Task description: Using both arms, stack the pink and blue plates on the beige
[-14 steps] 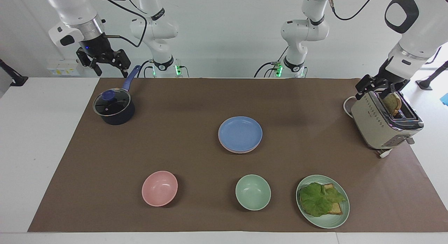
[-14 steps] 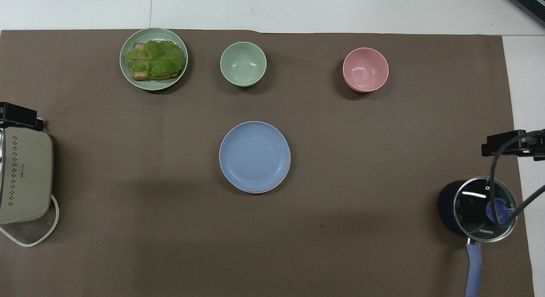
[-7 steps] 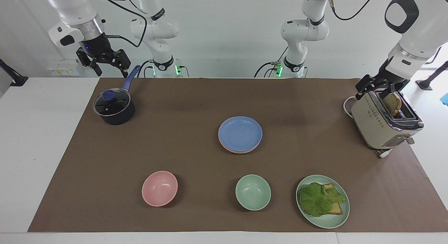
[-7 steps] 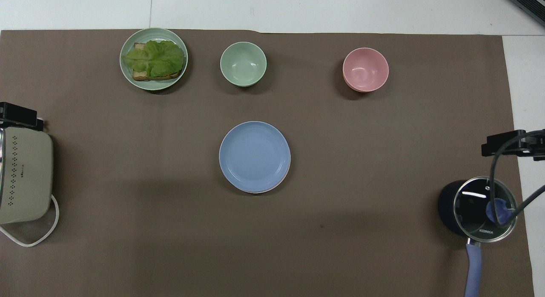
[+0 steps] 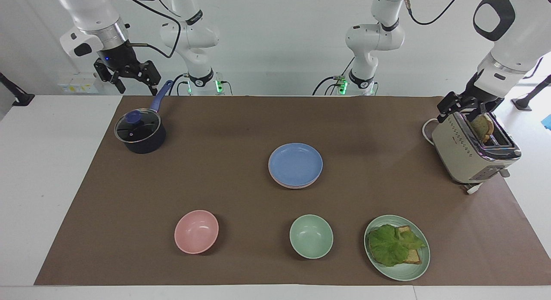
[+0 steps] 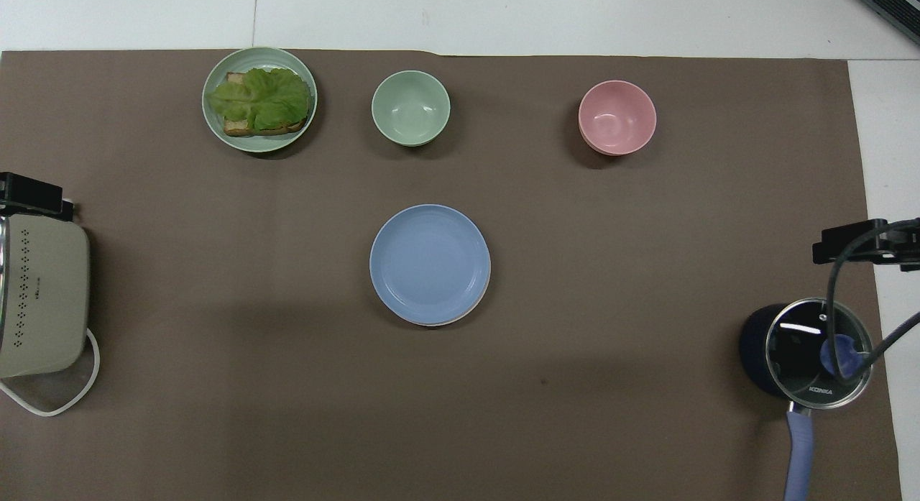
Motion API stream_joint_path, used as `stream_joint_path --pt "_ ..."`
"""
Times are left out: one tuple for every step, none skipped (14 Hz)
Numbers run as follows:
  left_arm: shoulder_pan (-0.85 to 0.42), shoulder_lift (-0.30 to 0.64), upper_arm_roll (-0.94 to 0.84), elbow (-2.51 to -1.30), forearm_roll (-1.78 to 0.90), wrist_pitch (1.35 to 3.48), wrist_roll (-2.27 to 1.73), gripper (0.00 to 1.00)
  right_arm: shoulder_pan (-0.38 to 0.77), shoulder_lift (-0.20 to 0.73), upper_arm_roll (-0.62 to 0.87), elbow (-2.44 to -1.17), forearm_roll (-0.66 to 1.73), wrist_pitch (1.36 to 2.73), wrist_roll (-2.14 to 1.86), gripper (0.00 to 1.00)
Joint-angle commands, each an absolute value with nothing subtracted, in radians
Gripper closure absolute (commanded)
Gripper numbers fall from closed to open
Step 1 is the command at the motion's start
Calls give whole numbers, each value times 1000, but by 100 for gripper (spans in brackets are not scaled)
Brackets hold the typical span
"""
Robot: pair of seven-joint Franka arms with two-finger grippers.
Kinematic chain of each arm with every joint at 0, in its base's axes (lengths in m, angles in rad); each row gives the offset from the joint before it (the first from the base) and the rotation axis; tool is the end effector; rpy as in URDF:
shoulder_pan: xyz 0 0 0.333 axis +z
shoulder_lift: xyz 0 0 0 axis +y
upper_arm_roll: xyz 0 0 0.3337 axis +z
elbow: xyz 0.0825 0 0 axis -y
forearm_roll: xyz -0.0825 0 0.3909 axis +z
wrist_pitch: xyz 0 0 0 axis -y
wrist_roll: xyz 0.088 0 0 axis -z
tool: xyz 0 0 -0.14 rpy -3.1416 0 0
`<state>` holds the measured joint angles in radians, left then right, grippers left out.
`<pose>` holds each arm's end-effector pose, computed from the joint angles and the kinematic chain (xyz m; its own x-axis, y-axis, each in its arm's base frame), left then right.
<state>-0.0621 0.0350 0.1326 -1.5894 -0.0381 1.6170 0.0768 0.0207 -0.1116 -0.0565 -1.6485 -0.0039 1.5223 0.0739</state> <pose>0.5748 0.0342 0.5846 1.0000 -0.0045 -0.0045 -0.0044 -0.9994 0.0339 0.5183 -0.0208 0.6281 0.9939 -0.1092 -0.0149 -0.1093 -0.9940 -0.0013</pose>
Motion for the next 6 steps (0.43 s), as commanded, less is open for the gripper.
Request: stream_joint_path --pt "-64 29 133 -1585 -17 1606 81 0 8 -118 -49 -1657 2 1526 43 0" --pt "-64 29 133 -1585 -17 1606 83 0 6 -118 -51 -1657 2 1526 43 0" --pt "-66 29 133 -1585 -17 1606 81 0 6 -118 -51 -1657 0 1532 43 0" --pt "-66 29 133 -1585 -17 1606 83 0 8 -118 -51 -1657 0 1539 44 0" --pt "-64 29 133 -1585 -17 1606 83 0 8 -117 -51 -1657 0 1540 44 0" --pt "-64 29 133 -1585 -17 1606 83 0 6 -117 -51 -1657 -2 1540 43 0"
